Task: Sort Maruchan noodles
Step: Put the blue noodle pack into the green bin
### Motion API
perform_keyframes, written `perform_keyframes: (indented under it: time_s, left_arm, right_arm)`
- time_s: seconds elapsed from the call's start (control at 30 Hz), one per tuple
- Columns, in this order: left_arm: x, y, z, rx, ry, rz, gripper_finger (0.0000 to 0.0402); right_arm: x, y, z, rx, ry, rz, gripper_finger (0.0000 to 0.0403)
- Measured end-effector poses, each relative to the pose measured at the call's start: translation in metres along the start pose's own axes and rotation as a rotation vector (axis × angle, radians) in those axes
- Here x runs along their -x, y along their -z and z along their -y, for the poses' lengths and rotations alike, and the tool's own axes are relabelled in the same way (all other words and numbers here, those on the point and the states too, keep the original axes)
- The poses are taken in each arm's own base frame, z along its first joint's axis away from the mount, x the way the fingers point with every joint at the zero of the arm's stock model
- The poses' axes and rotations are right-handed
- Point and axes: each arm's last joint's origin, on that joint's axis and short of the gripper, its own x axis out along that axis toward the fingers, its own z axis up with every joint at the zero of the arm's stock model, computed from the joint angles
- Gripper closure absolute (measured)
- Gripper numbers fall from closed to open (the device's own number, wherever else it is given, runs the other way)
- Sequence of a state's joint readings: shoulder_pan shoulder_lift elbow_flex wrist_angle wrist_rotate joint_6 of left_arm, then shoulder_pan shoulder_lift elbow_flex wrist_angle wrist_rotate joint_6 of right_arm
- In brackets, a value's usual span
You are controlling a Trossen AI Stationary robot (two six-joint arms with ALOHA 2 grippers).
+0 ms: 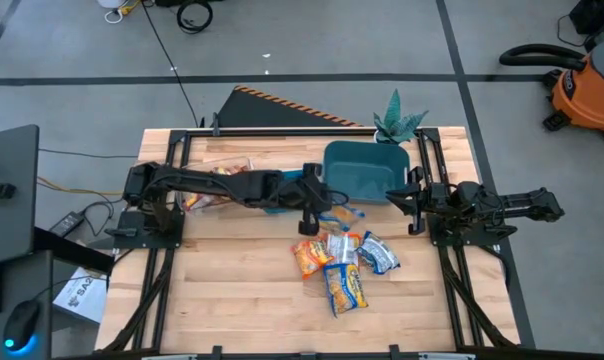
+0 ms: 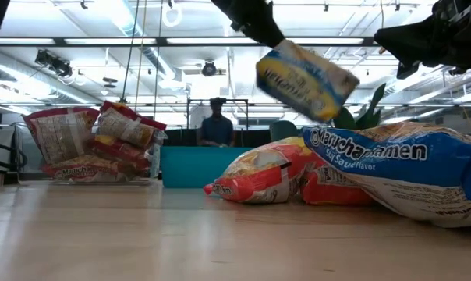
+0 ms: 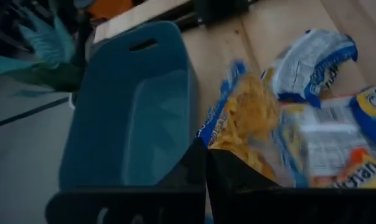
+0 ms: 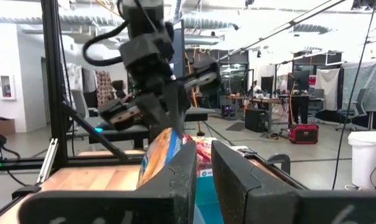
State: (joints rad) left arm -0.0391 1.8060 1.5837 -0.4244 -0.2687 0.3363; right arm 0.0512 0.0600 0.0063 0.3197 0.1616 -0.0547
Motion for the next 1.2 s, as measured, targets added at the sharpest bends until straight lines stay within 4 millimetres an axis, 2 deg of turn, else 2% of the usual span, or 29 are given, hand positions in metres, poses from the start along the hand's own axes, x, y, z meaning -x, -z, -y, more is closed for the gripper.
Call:
perform_keyframes:
  time_s: [0.2,0.37,0.43,0.7,0.83,0.93,1.07,1.2]
  left_arm:
    - [0.017,-0.005,-0.019,0.034,-0.043,0.055,0.0401]
    - [0.019,-0.001,-0.041,0.043,-0.091,0.064,0.0401]
    - [0.017,0.002,-0.053,0.026,-0.11,0.079,0.0401]
    - [0.014,0.01,-0.11,0.047,-0.019,0.313,0.0396]
    - [0.015,0.027,-0.142,0.112,0.031,0.364,0.0395]
    - [0.012,0.04,-0.159,0.174,0.045,0.361,0.0394]
    - [0.0,0.053,-0.16,0.234,0.037,0.332,0.0393]
    - [-0.016,0.061,-0.143,0.28,0.023,0.263,0.0397]
  right_arm:
    - [0.0,0.0,0.0,0.0,0.0,-0.001,0.0348]
    - [0.0,0.0,0.0,0.0,0.0,0.0,0.0348]
    - [0.0,0.0,0.0,0.0,0.001,0.0,0.0348]
    - [0.0,0.0,0.0,0.0,0.001,-0.001,0.0348]
    - [0.0,0.0,0.0,0.0,0.001,-0.001,0.0348]
    - [0.0,0.0,0.0,0.0,0.001,-0.001,0.0348]
    - [0.0,0.0,0.0,0.0,0.001,-0.001,0.0348]
    - [0.0,0.0,0.0,0.0,0.0,-0.001,0.0348]
